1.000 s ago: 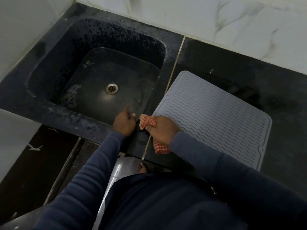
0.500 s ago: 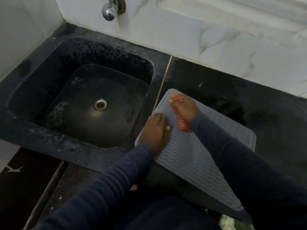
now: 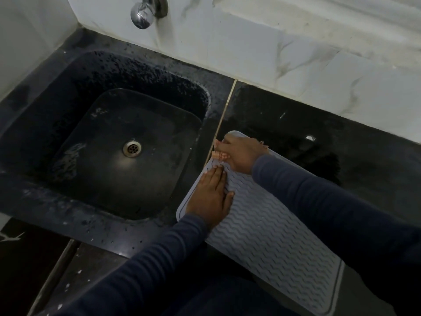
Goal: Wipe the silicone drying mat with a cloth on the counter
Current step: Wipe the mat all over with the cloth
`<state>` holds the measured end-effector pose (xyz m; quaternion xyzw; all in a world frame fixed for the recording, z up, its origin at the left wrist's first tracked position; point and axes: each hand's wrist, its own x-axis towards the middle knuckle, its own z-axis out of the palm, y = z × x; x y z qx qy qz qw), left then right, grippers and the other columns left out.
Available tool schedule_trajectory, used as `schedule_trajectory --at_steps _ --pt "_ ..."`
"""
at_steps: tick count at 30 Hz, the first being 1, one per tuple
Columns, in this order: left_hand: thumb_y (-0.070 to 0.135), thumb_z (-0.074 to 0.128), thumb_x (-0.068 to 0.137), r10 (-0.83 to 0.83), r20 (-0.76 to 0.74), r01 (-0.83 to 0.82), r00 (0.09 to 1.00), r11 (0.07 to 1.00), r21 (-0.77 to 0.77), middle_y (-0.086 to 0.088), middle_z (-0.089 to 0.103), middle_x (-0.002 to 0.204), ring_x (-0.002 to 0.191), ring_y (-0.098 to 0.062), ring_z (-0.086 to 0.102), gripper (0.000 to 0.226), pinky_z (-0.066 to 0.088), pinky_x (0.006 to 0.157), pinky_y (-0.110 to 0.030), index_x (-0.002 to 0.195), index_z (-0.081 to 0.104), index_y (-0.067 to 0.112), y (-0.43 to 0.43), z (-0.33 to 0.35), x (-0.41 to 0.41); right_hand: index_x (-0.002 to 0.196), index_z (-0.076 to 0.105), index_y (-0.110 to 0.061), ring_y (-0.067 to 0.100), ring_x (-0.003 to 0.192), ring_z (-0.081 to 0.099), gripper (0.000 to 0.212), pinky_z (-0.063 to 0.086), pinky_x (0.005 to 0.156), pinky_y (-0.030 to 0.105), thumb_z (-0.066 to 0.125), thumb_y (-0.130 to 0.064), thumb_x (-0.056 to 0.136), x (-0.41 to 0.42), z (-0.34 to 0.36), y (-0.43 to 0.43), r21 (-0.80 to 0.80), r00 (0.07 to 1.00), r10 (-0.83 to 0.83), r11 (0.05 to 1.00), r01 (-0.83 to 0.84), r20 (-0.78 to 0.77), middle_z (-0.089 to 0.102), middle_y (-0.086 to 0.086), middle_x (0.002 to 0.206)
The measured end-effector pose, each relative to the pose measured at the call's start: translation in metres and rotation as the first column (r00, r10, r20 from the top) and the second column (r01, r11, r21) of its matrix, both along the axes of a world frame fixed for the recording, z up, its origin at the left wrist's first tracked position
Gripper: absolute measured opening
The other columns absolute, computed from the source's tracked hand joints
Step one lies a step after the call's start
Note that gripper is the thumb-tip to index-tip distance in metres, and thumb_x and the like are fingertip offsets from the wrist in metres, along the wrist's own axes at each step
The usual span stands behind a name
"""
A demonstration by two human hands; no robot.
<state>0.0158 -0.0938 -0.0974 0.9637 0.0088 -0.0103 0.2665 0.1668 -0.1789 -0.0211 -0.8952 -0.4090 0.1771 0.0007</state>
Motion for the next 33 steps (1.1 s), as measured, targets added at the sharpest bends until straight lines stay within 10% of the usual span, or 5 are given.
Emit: schedule_trajectory --at_steps 7,14,28,33 --pt "0.049 0.031 0.096 0.007 0.041 -0.007 0.999 1.000 0.014 -0.011 0.024 0.156 0.144 -0.023 0.020 0.067 -0.002 0.115 -0.028 0.147 0.028 0.007 0.000 0.002 0.000 0.132 0.045 -0.027 0.026 0.093 0.059 0.042 0.046 0.077 0.038 0.057 -0.032 0.092 0.032 -0.006 0.001 -0.055 0.987 -0.111 0.991 0.118 0.118 0.045 0.005 0.127" --pt "0.042 0.041 0.097 -0.043 0.104 0.040 0.994 0.999 0.030 -0.015 0.041 0.147 0.139 -0.031 0.030 0.058 0.023 0.117 -0.043 0.140 0.044 0.004 0.001 -0.002 0.001 0.104 0.056 -0.026 0.017 0.089 0.058 0.025 0.049 0.080 0.038 0.053 -0.047 0.092 -0.008 -0.001 0.011 0.135 0.980 -0.035 0.989 0.063 -0.195 0.058 -0.004 0.103" --pt "0.041 0.045 0.094 -0.009 0.167 0.007 0.986 1.000 0.016 -0.013 0.049 0.142 0.135 -0.030 0.039 0.052 0.018 0.114 -0.042 0.131 0.056 0.007 0.001 -0.003 0.000 0.134 0.042 -0.024 0.029 0.101 0.059 0.045 0.046 0.082 0.041 0.059 -0.031 0.092 0.063 -0.009 0.001 -0.069 0.980 -0.161 0.983 0.170 0.118 0.041 0.004 0.134" --pt "0.044 0.042 0.095 -0.013 0.133 0.008 0.991 0.999 0.035 -0.013 0.044 0.145 0.138 -0.030 0.034 0.054 0.018 0.115 -0.041 0.135 0.052 0.008 0.002 -0.004 -0.001 0.117 0.054 -0.023 0.026 0.099 0.058 0.034 0.048 0.086 0.043 0.056 -0.043 0.091 0.027 -0.003 0.014 0.114 0.983 -0.144 0.981 0.157 -0.113 0.053 0.004 0.116"
